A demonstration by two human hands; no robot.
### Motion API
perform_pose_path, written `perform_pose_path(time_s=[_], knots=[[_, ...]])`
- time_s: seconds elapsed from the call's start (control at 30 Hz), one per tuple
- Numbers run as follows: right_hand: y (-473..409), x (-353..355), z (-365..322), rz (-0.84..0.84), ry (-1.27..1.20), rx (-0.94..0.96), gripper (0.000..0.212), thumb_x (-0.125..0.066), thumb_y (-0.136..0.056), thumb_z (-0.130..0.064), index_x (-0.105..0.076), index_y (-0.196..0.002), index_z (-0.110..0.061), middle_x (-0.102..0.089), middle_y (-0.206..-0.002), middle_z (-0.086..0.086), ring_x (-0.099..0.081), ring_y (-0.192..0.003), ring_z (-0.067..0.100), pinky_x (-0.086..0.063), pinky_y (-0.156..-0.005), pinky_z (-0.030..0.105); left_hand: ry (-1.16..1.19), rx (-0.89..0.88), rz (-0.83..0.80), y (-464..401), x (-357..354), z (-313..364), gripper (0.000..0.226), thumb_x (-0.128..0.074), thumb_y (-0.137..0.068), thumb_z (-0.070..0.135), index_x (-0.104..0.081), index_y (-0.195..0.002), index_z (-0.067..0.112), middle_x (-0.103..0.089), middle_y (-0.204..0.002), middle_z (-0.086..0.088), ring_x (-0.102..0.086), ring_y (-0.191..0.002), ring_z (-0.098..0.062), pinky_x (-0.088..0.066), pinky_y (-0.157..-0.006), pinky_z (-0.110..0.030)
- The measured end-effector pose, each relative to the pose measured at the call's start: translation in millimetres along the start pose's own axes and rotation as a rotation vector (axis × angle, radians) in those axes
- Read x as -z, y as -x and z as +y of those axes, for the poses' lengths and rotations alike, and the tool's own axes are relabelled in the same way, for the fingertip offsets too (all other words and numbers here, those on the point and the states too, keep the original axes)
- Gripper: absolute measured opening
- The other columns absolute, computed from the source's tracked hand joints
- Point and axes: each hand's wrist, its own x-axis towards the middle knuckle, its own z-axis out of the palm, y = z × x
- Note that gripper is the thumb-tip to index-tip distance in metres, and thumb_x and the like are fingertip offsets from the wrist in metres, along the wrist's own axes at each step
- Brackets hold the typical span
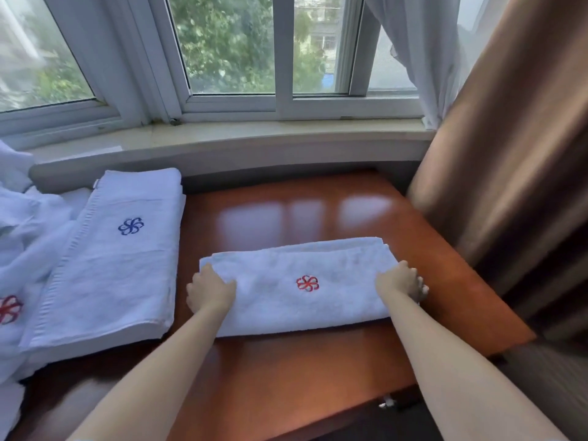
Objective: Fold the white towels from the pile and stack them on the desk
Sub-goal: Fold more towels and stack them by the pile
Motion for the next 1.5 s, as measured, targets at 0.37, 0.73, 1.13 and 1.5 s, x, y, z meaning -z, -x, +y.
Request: perform_pose_path(time_s=[0.37, 0.73, 1.13, 1.5], knots=[[4.1, 3.5, -6.2, 0.210, -0.206, 0.121, 0.028, -0.038, -0.099, -0.017, -0.051, -0.119, -0.003, -0.052, -0.130, 0.018, -0.046, -0.122, 0.035, -0.031, -0.102, 0.042, 0.400, -0.089, -0.025, -16.7, 10.9, -14.0, 0.014, -0.054, -0.084, 0.023, -0.055, -0.084, 0.009, -0.057, -0.080, -0.004, -0.055, -0.075, -0.026, -0.041, -0.066, -0.032], [-11.1, -7.6, -12.3, -0.019, -0.095, 0.122, 0.031, -0.042, -0.098, -0.021, -0.046, -0.125, -0.008, -0.050, -0.133, 0.015, -0.046, -0.124, 0.033, -0.031, -0.103, 0.040, 0.404, 0.011, 0.017, -33.2, -2.3, -29.6, 0.031, -0.059, -0.087, 0.018, -0.044, -0.112, 0.007, -0.053, -0.098, -0.007, -0.050, -0.082, -0.025, -0.037, -0.075, -0.032], [20.2, -23.9, 45.0, 0.185, -0.306, 0.198, 0.029, -0.038, -0.097, -0.019, -0.049, -0.123, -0.015, -0.061, -0.120, 0.010, -0.053, -0.113, 0.030, -0.028, -0.103, 0.041, 0.104, -0.071, 0.230, 27.9, -8.5, -50.9, 0.037, -0.039, -0.091, 0.015, -0.042, -0.128, 0.019, -0.063, -0.114, -0.013, -0.060, -0.096, -0.037, -0.040, -0.075, -0.039], [23.4, -5.1, 42.4, 0.104, -0.214, -0.221, 0.042, -0.056, -0.091, -0.032, -0.049, -0.125, -0.010, -0.044, -0.133, 0.019, -0.038, -0.125, 0.036, -0.030, -0.103, 0.044, 0.119, 0.179, 0.031, 32.5, 3.3, -43.7, 0.049, -0.055, -0.086, 0.024, -0.043, -0.126, -0.001, -0.052, -0.127, -0.022, -0.052, -0.114, -0.042, -0.045, -0.088, -0.044]])
